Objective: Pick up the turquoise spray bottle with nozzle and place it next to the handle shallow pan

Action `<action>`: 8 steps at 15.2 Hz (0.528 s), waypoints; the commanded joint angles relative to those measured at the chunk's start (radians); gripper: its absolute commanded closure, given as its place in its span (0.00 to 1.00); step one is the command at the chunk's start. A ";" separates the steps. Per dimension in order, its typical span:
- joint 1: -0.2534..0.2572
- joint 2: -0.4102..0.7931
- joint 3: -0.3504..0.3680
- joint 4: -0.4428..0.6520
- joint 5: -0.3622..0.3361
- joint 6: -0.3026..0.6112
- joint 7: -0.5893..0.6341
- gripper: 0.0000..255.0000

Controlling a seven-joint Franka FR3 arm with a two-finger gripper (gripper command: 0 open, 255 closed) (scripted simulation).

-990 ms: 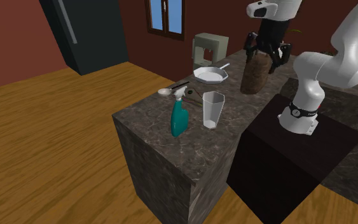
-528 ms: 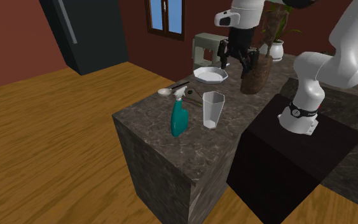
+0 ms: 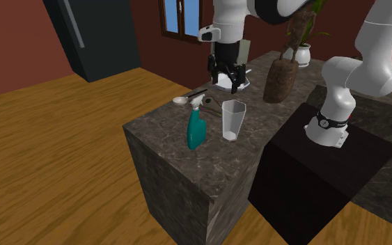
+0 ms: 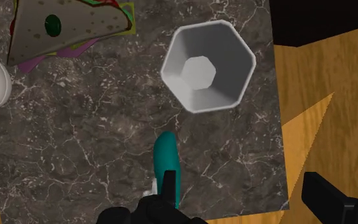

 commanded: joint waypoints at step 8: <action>-0.086 0.335 -0.016 0.349 0.129 -0.034 -0.144 0.00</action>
